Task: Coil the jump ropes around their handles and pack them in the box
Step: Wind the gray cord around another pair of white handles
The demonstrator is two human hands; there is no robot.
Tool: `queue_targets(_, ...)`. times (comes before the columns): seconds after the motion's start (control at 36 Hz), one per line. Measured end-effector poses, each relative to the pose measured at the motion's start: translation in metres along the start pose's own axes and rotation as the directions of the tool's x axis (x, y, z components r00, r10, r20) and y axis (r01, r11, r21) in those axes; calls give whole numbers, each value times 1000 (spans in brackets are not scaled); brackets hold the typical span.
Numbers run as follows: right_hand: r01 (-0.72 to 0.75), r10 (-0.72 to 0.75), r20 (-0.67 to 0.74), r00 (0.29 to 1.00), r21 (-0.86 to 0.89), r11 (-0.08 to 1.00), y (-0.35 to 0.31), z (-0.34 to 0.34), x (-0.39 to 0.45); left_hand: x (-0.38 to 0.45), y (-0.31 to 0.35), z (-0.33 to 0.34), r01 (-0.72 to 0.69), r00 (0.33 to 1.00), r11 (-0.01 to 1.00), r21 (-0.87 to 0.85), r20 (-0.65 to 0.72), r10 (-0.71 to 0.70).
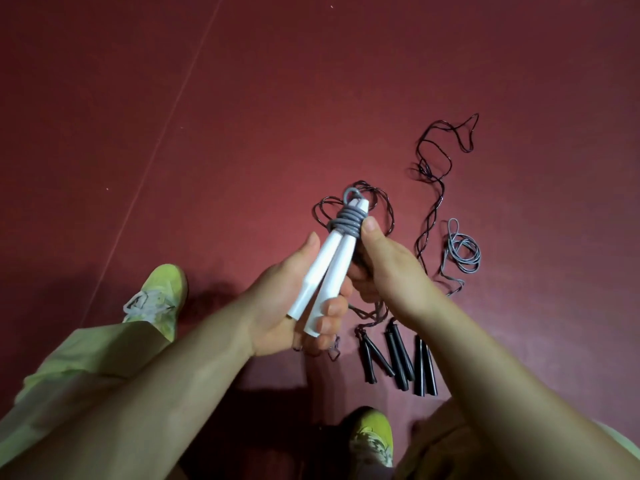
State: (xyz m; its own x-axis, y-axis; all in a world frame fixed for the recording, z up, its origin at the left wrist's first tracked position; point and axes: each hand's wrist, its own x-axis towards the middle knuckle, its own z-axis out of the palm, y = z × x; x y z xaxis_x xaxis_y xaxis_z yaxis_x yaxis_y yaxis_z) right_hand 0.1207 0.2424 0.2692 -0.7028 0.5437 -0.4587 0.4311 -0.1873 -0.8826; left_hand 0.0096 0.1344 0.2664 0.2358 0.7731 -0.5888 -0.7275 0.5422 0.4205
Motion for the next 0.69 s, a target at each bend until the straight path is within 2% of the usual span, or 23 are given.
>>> queue_targets(0.08,-57,57,-6,998,-68,996,-1,-1,1,2,-3,2,-43,986,984,172,-154,70)
queue_targets(0.17,-86,85,-12,996,-115,990,-1,-1,2,4,-5,3,-80,931,928,364,-305,200)
queue_targets(0.31,-100,95,-36,995,-233,967,2,0,6,8,-4,-5,-32,849,783,621,-397,349)
queue_targets(0.36,-117,107,-50,993,-270,956,2,1,5,8,-3,-11,31,812,668,744,-408,417)
queue_targets(0.42,-145,133,-59,989,-300,943,1,1,4,7,-2,-16,121,782,509,852,-397,480)
queue_targets(0.53,-208,200,-59,978,-265,942,4,1,4,5,-3,-17,240,745,296,925,-371,555)
queue_targets(0.64,-230,217,-88,972,-189,955,5,3,3,5,-7,-15,228,713,217,949,-315,627)
queue_targets(0.69,-205,185,-112,976,-197,959,6,3,4,6,-6,-16,214,722,249,945,-325,612)
